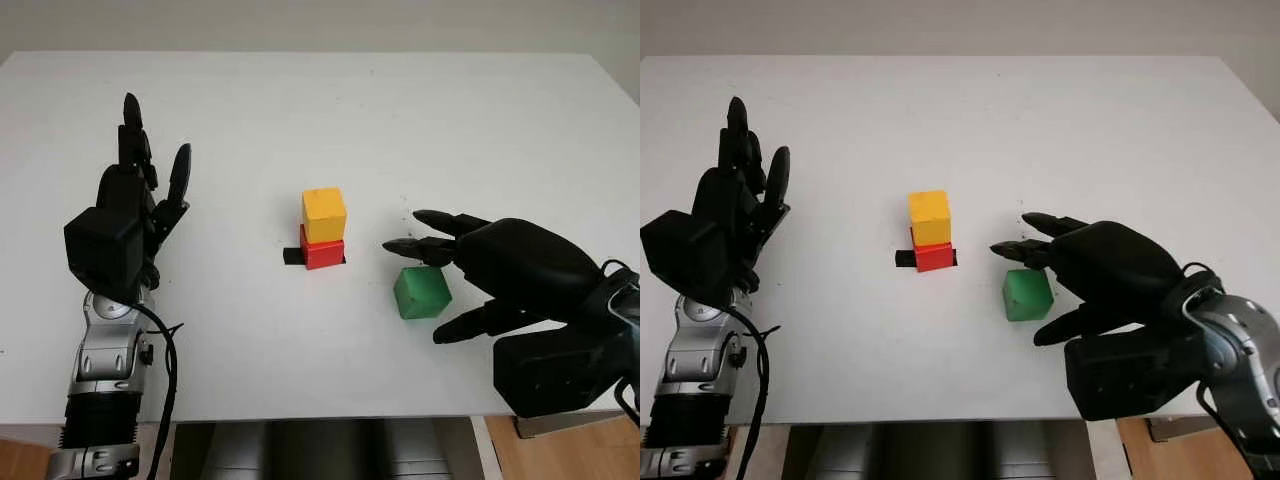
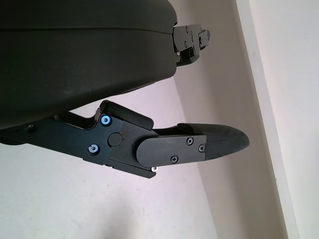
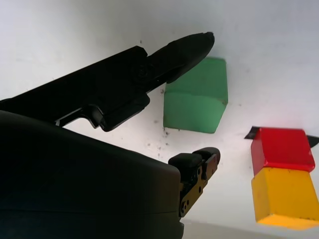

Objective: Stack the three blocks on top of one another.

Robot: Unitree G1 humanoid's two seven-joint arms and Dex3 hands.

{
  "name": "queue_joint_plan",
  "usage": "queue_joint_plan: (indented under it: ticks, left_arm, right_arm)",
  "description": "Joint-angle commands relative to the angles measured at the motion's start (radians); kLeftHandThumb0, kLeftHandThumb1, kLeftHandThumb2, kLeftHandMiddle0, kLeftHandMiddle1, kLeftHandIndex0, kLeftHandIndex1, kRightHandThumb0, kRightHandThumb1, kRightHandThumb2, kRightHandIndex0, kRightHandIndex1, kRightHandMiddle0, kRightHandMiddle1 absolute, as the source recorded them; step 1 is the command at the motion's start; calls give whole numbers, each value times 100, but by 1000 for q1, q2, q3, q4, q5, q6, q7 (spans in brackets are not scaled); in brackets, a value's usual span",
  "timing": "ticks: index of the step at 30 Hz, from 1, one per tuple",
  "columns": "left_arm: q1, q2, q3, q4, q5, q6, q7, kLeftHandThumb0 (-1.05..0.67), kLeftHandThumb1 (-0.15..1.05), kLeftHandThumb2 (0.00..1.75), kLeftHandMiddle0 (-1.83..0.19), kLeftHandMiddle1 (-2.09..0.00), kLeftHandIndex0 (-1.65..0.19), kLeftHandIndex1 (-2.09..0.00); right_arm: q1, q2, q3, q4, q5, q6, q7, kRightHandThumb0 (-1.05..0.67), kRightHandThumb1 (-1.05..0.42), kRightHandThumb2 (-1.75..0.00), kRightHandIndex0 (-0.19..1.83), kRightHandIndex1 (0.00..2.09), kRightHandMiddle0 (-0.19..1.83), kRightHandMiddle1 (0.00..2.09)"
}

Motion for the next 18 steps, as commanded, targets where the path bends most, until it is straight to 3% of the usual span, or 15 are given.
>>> queue_joint_plan:
  ticks: [1,5,8,11,14,18]
  left_arm:
    - [8,3,-8,-22,12,-2,5,-69,105,48,15,-6,13,-6]
    - [13,2,-8,-24,13,-1,0,-68,105,49,16,-5,14,-5]
    - [14,-2,-8,-26,10,0,1,-67,105,48,16,-5,14,-5]
    - [18,-1,-13,-36,18,9,1,-66,105,49,16,-5,14,-5]
    - [20,0,-16,-43,20,12,0,-64,105,49,16,-6,14,-5]
    - [21,2,-18,-44,19,7,-3,-64,105,48,15,-6,14,-6]
  right_arm:
    - [-5,11,5,19,-19,-33,-39,-56,-85,-5,21,9,48,12]
    - [-8,23,7,63,-63,-95,-127,-51,-87,-6,28,11,57,18]
    - [-12,25,6,100,-89,-145,-192,-48,-88,-5,35,8,39,67]
    - [-10,34,-4,117,-77,-159,-212,-42,-90,-6,37,8,32,92]
    - [-5,44,-17,123,-49,-163,-220,-32,-93,-6,40,8,30,110]
    - [0,44,-23,130,-45,-177,-233,-25,-95,-6,43,9,35,118]
